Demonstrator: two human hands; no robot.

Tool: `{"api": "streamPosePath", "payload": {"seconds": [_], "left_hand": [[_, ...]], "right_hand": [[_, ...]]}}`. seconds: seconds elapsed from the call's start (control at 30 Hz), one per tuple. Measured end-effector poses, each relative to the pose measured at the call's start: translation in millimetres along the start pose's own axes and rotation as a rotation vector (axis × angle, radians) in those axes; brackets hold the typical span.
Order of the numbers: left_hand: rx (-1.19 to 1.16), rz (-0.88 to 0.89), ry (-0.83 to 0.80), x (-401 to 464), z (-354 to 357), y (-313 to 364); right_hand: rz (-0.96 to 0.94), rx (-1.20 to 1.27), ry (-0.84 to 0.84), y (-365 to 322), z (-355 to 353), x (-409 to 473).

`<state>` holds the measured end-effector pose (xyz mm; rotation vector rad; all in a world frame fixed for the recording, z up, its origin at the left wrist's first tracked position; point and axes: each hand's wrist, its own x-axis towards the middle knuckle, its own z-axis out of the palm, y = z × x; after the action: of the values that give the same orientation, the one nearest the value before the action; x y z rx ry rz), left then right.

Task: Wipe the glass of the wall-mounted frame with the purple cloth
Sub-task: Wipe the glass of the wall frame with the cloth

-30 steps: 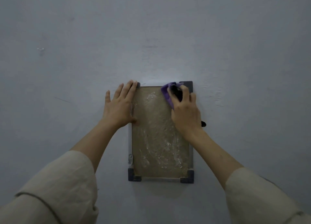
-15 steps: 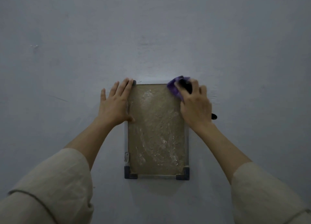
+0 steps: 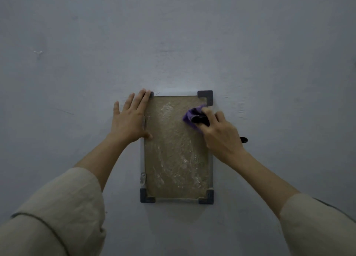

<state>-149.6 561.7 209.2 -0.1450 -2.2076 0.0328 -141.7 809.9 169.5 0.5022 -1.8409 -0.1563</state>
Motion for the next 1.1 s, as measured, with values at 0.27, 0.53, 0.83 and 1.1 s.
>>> {"api": "streamPosePath", "payload": {"seconds": [0.27,0.53,0.83,1.1], "left_hand": [[0.002,-0.008,-0.012,0,0,1],[0.002,-0.005,-0.014,0,1,1],[0.012,0.0,-0.011,1,1,0],[0.007,0.008,0.003,1,3,-1]], "right_hand": [[-0.036,-0.038,0.024,9,-1,-15],[0.042,-0.053,0.002,12,1,-18],[0.0,-0.082,0.029,21,2,-19],[0.153,-0.018,0.047,23,-1,-16]]}}
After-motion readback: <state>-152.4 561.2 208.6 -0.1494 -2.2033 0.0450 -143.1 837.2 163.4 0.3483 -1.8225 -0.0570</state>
